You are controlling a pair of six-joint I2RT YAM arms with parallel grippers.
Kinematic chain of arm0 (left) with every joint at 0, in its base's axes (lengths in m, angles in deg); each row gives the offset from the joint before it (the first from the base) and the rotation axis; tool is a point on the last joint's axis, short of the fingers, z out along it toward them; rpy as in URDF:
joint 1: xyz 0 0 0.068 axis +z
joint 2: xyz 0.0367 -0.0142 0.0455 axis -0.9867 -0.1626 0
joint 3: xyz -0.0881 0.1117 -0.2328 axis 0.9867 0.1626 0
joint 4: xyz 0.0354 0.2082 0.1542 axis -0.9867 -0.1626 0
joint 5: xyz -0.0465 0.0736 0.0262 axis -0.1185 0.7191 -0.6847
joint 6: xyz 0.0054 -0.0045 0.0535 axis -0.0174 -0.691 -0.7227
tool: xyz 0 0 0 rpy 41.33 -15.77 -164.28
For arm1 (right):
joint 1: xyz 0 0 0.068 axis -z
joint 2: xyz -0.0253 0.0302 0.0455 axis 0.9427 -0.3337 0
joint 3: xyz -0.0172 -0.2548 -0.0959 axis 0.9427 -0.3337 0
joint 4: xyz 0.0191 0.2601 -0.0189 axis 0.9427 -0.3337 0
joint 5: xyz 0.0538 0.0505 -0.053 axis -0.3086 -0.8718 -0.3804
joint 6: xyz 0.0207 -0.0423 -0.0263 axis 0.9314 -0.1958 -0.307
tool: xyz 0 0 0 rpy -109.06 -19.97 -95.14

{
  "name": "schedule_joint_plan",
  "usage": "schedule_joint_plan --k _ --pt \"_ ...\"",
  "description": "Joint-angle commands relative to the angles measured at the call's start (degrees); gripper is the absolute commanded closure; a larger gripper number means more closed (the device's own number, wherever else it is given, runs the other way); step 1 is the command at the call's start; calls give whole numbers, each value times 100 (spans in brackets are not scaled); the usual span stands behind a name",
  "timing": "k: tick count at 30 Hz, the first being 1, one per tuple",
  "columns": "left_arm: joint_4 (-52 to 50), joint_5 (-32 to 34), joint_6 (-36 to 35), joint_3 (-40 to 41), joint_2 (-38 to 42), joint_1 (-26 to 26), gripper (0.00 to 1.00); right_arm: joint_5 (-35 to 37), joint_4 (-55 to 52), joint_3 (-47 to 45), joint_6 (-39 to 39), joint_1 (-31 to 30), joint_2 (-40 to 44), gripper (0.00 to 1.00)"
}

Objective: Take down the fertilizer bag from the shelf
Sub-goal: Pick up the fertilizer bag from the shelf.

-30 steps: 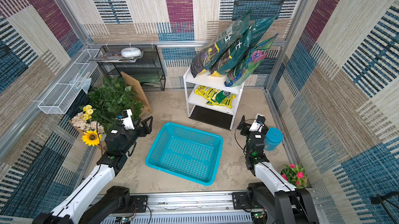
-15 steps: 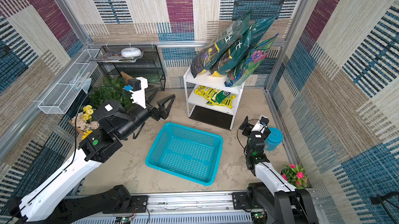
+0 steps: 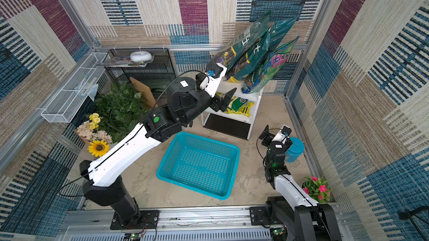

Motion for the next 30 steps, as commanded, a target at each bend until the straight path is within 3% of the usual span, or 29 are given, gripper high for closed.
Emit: schedule_joint_plan --k 1,7,12,15,20,27,30 --pt "65 291 -747 -892 -706 -23 10 -50 92 2 72 1 21 1" --pt "741 665 -1755 -2608 -2031 -7 10 -150 -60 50 198 14 164 1" --pt "1312 181 -2007 -3214 -2595 169 14 -81 -630 75 542 16 614 1" --pt "1654 2 -1825 -3233 -2685 369 18 -479 -1082 -87 845 16 1201 1" --pt "1949 -256 -1865 -3240 -2749 611 21 -1859 -526 -1045 770 16 2307 1" --pt "2120 -753 -1636 -3245 -3000 955 23 -2143 -848 -1058 780 6 2832 1" --pt "2191 -843 -1646 -3257 -3153 1054 29 -2204 -835 -1057 775 7 2800 1"
